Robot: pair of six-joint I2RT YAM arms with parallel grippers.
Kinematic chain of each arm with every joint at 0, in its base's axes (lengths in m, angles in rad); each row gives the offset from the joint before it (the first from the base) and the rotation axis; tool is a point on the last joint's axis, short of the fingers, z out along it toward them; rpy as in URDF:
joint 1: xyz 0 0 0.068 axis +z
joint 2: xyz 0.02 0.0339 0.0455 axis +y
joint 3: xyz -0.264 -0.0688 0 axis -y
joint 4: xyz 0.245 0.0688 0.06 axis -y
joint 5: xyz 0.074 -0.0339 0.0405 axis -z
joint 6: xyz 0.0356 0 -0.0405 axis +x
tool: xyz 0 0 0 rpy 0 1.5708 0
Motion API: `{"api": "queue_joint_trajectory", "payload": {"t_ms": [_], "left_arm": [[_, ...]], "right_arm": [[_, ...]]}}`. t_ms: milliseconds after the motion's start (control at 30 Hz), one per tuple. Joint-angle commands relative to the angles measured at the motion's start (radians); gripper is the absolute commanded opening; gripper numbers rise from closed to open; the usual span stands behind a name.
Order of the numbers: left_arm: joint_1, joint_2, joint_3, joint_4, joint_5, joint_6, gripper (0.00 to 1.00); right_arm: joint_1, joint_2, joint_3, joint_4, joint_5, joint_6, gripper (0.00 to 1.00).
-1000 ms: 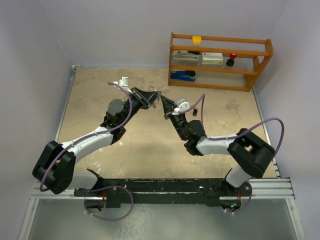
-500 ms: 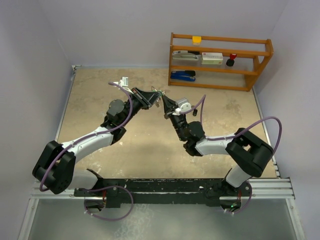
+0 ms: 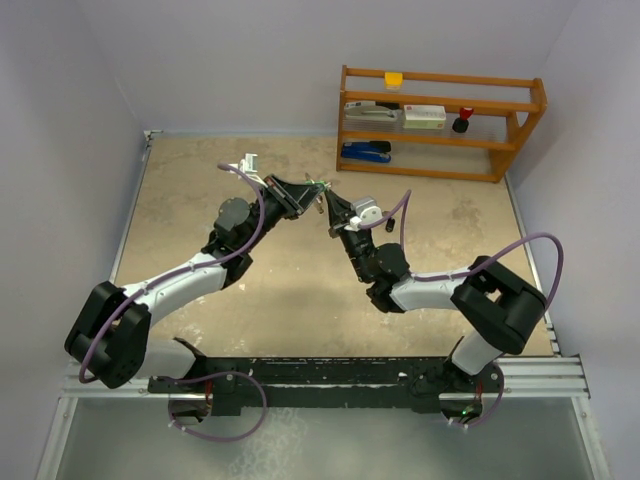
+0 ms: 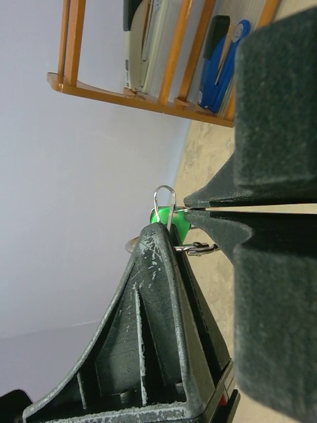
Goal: Put the keys on the keyring
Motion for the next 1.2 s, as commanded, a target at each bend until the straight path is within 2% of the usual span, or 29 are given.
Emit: {"api": "queue_joint_trajectory", "payload": {"t_ms": [0,267,1167], "left_arm": [[0.0,-0.014,0.044,-0.029,-0.007,-0.016,0.0],[0.005,-0.004,0.058,-0.061,0.001,-0.051,0.0],[0.049,0.04,0.045,-0.018,0.081,-0.161,0.0]], "right_arm": [[-0.01,-0.008,0.027,0.139,0.063,-0.041,0.0],[-0.01,-0.009,0.026,0.152,0.063,-0.072,0.0],[-0.012,0.003,0.032,0.191,0.082,-0.124,0.0]]}}
